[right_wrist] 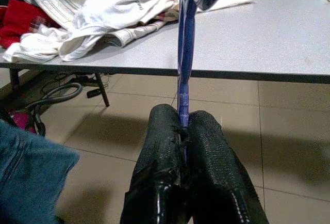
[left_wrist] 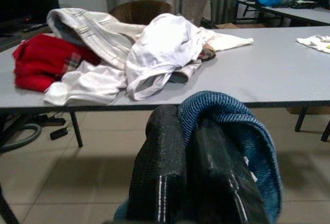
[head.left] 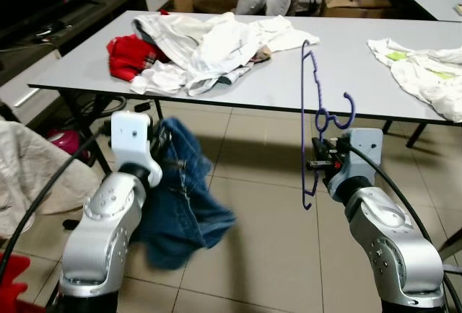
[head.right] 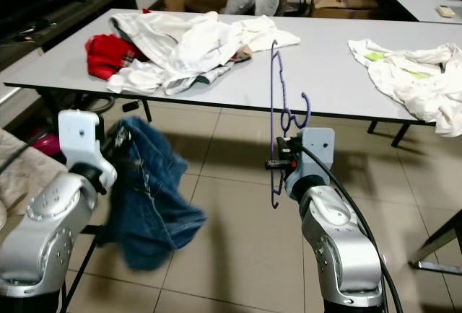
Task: Hang hanger
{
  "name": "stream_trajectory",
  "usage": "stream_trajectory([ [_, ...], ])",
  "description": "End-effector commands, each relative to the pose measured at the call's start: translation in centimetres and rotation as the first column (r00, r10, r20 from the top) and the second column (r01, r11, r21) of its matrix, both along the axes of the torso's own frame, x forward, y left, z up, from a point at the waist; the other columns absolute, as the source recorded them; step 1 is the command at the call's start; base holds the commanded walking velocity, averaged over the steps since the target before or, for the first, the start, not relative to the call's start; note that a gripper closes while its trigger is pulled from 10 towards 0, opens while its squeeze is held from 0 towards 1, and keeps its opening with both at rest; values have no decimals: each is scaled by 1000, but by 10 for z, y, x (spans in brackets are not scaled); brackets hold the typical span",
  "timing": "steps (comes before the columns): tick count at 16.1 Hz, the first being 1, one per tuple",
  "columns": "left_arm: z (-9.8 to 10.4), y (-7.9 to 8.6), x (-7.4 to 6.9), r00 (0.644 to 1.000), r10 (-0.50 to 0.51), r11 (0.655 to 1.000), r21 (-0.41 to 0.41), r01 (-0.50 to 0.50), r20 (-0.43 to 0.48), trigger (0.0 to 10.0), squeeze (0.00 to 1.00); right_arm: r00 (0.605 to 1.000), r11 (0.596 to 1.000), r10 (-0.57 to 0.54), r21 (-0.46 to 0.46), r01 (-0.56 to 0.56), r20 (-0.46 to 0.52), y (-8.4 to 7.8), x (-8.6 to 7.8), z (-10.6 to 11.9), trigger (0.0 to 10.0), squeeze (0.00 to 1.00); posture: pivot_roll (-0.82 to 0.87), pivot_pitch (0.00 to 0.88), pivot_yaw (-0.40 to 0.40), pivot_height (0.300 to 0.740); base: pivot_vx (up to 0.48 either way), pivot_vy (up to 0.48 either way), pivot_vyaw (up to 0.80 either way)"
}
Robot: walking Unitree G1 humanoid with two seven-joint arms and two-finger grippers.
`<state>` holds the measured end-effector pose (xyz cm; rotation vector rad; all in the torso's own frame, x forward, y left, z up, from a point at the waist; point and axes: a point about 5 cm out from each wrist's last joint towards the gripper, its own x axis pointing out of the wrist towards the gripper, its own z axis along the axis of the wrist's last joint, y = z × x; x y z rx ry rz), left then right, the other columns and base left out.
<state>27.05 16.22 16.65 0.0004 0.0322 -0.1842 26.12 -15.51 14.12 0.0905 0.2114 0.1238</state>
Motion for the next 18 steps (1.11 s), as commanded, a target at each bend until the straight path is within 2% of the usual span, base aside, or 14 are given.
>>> stream_trajectory([
  [1,5,3,3,1000,4,1000,2,-4,18,10000,0,1000,1000,15,16,-15,8,2,2,1,10000,0,-70,1,66,740,296,0,0],
  [12,4,0,3,1000,-26,1000,0,26,14,10000,0,1000,999,26,35,-27,15,4,2,2,10000,0,-72,0,70,740,299,0,0],
  [17,2,-8,1,998,-58,998,-7,58,9,10000,0,1000,999,20,33,-21,21,2,1,3,10000,0,-77,0,76,740,299,0,-800],
  [18,2,-9,1,998,-62,998,-6,62,9,10000,0,1000,1000,17,24,-17,24,2,1,3,10000,0,-78,0,77,740,300,0,0],
])
